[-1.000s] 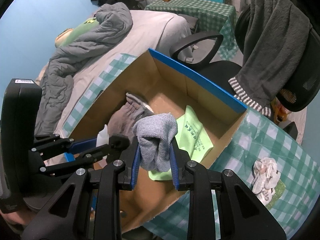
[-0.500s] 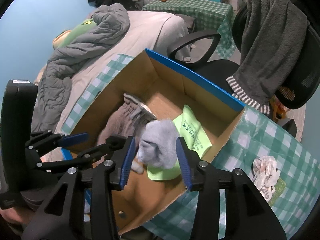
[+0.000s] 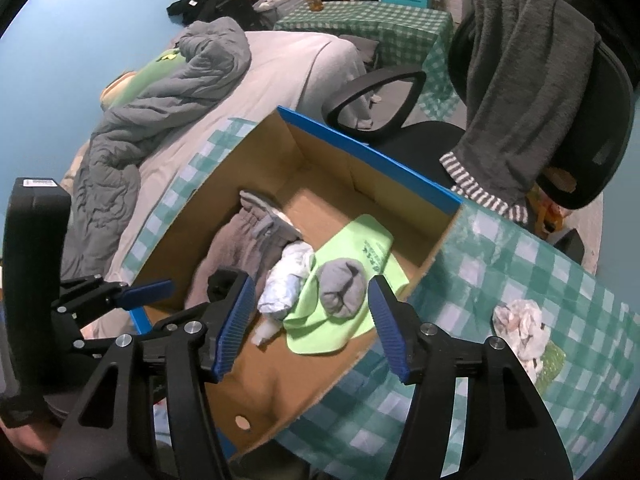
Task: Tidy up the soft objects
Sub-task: 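Open the right tool to drop the grey sock while the left tool releases the white item, then move both tools back over the table toward the white plastic bundle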
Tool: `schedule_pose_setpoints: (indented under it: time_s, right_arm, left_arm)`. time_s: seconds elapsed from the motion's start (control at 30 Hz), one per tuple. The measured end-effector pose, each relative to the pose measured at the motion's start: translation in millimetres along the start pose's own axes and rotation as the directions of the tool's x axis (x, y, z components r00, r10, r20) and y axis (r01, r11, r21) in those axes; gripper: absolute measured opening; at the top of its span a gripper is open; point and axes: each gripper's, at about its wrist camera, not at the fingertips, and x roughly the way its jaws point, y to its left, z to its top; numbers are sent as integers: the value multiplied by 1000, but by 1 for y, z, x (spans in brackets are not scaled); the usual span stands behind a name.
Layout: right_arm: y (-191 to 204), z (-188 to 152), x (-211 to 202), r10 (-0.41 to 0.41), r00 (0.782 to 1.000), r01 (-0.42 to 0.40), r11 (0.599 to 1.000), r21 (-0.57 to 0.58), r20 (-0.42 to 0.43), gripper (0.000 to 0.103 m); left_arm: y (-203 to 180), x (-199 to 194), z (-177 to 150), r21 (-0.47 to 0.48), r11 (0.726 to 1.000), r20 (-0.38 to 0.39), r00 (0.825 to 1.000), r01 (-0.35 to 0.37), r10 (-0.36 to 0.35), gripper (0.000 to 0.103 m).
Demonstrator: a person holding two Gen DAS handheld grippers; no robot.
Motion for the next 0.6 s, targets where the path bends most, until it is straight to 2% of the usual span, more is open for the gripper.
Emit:
schedule_pose_setpoints:
  time_s: [0.6]
  right_arm:
    - [-42, -30, -31, -42, 999, 41, 995, 91, 13, 61]
  left_arm:
    - [-51, -12, -7, 92, 996, 4, 1000, 21, -21, 45]
